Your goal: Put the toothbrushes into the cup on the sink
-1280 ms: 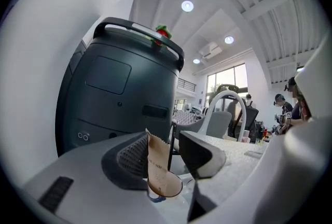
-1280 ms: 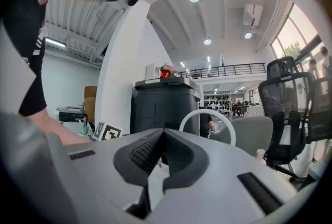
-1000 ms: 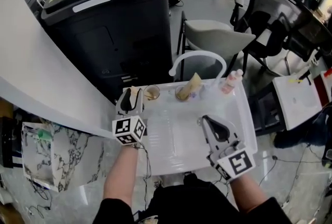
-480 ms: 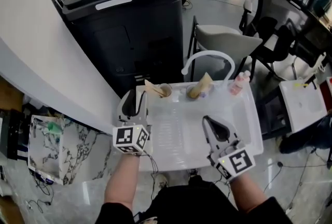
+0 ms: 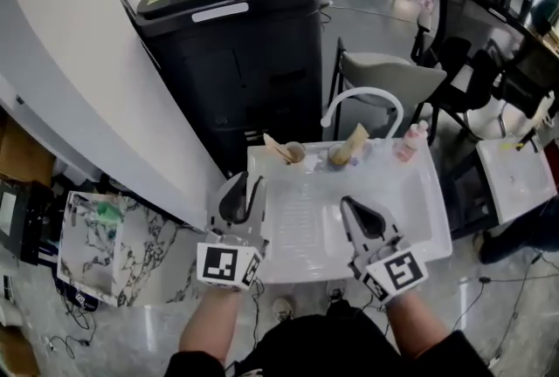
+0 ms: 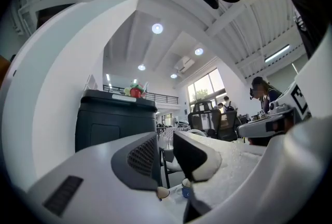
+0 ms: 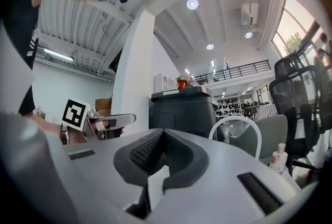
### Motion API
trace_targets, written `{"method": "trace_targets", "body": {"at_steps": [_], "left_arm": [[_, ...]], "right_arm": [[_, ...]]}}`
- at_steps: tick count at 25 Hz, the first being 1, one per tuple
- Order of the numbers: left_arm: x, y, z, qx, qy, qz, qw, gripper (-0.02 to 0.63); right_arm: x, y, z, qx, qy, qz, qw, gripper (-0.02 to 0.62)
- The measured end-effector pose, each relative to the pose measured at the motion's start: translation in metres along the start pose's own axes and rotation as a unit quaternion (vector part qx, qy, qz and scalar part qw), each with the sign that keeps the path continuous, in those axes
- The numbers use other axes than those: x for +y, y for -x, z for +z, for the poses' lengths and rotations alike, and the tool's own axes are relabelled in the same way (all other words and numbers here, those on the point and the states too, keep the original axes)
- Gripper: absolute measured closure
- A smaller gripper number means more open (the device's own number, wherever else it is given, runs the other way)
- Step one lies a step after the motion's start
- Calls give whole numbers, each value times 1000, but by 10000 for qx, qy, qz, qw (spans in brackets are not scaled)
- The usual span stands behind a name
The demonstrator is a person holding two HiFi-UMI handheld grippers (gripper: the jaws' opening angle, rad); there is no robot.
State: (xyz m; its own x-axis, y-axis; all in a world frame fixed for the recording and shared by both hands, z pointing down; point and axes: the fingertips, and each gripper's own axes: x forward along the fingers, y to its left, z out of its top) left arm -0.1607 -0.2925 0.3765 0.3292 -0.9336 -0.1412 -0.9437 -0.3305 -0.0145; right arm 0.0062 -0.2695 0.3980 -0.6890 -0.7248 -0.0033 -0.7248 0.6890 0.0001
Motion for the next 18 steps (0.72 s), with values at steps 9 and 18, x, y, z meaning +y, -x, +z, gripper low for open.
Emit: {"method": "trace_targets", "body": {"at_steps": [9, 18], "left_arm": [[-29, 61, 1, 544, -143, -426, 9975, 603], [-50, 110, -22, 907, 273, -1025, 9902, 603]], "right_arm": [[36, 1, 4, -73, -101, -68, 9999, 598], [73, 11, 1, -38, -46, -429, 9991, 598]]}}
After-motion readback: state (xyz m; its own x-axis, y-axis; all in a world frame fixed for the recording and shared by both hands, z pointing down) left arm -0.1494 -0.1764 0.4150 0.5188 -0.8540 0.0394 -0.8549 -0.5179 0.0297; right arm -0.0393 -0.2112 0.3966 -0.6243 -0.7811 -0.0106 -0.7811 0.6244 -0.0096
